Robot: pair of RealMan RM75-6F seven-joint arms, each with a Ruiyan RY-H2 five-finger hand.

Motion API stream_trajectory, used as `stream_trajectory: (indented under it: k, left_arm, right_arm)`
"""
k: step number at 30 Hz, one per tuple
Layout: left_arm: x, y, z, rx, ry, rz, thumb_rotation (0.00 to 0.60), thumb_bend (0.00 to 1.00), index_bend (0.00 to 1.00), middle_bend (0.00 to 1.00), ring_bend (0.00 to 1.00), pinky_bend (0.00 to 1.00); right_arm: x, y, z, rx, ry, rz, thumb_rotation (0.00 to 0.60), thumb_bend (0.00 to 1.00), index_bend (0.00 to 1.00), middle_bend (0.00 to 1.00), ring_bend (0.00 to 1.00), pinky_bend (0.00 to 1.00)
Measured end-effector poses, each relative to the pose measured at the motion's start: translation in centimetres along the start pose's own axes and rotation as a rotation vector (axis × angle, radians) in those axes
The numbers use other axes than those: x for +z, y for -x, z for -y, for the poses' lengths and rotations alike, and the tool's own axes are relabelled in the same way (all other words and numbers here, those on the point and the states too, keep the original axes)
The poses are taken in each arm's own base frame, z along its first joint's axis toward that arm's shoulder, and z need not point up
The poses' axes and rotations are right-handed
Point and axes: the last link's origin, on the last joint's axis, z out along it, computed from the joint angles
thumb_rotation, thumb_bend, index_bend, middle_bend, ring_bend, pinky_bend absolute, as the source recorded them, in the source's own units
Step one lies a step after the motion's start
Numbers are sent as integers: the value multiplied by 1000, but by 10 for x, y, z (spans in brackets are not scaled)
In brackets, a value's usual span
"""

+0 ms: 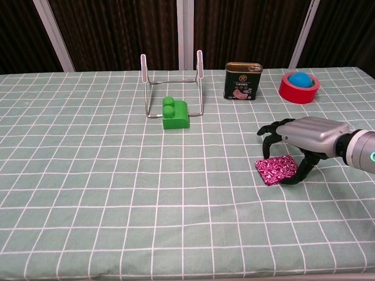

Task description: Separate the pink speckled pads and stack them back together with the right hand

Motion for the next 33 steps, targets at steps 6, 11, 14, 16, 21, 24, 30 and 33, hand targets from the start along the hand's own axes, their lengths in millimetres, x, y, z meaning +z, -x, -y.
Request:
stream_trajectory:
  k: [6,11,14,16,21,24,30,33]
  left_arm:
    - [0,0,0,1,2,-2,600,32,176,150,116,128]
    - [1,0,-1,2,3,0,600,32,176,150,116,128]
    - [1,0,-1,1,4,-2,600,32,176,150,116,128]
    - [1,0,-1,1,4,-3,600,32,176,150,116,128]
    - [1,0,-1,-2,5,-2,600,32,176,150,116,128]
    - [1,0,0,-3,6,-2,600,32,176,150,116,128]
    - [4,1,-3,-12,13,-3,600,32,176,150,116,127]
    - [6,1,-5,-17,19,-8,600,32,176,150,116,128]
  right_arm:
    - [-1,2,-2,3,5,2,514,124,339,55,0,0]
    - [-3,4,-3,5,9,3,515,124,323,54,0,0]
    - [-4,3,-3,10,11,-1,510,122,302,53,0,0]
    - [-6,2,-4,18,13,-7,499,124,283,51,0,0]
    - [-13,-9,-11,60,34,-58,494,123,270,51,0,0]
    - [-24,-20,-22,85,68,-115,497,122,270,51,0,0]
    - [-68,-42,-55,112,171,-248,502,122,236,49,0,0]
    - [-98,-48,-69,119,225,-314,500,124,215,40,0,0]
